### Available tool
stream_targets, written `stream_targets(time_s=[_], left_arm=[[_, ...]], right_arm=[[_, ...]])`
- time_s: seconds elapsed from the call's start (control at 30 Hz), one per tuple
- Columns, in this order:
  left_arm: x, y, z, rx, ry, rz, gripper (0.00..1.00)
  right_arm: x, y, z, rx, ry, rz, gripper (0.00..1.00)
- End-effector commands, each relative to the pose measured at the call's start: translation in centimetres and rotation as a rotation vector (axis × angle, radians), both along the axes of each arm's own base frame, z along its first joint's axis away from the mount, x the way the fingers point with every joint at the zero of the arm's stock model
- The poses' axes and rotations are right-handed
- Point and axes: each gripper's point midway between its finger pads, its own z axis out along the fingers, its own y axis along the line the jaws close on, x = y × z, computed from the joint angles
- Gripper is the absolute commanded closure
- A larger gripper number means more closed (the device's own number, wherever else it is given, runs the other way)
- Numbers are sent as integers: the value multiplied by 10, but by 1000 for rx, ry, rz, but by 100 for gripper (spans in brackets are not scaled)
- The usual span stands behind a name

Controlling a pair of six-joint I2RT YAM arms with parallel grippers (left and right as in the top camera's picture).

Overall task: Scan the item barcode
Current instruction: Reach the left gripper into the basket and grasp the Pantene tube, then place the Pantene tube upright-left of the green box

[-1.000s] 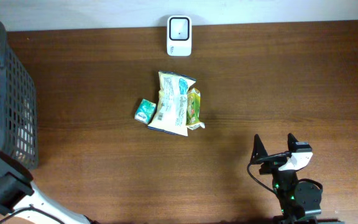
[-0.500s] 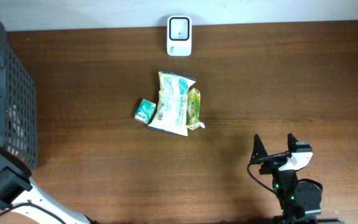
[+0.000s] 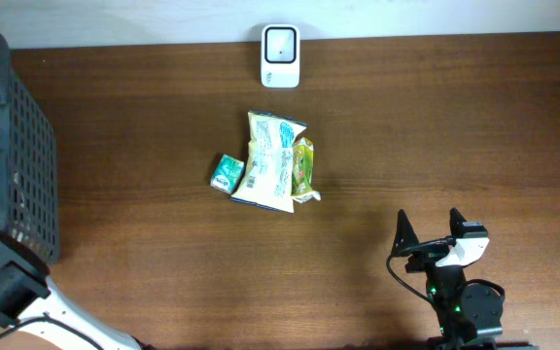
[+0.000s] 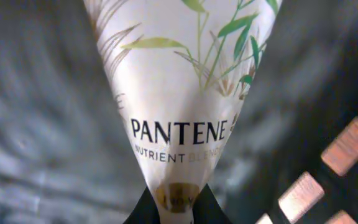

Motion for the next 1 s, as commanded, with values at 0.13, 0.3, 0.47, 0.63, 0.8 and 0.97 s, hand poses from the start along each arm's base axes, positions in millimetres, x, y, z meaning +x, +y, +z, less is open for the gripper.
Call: stream_targets(time_s=[0.13,0.3,0.47,0.63,0.8,0.97], left_arm=[[67,-4,260,197,-618,15,100],[51,-98,412,303,-1005,-138,100],[78,-208,368,87,-859,-355,100],[110,-282,245,29,-447,-526,100],[121,-339,96,-75,-195,-594,100],[112,-359,17,-90,-155,-618,98]], right_arm=[[0,-3,-3,2,5,-15,1],[0,-3,-3,2,5,-15,1],[0,-3,-3,2,5,-15,1],[0,-3,-3,2,5,-15,1],[0,-3,-3,2,5,-15,1],[0,-3,-3,2,5,-15,1]])
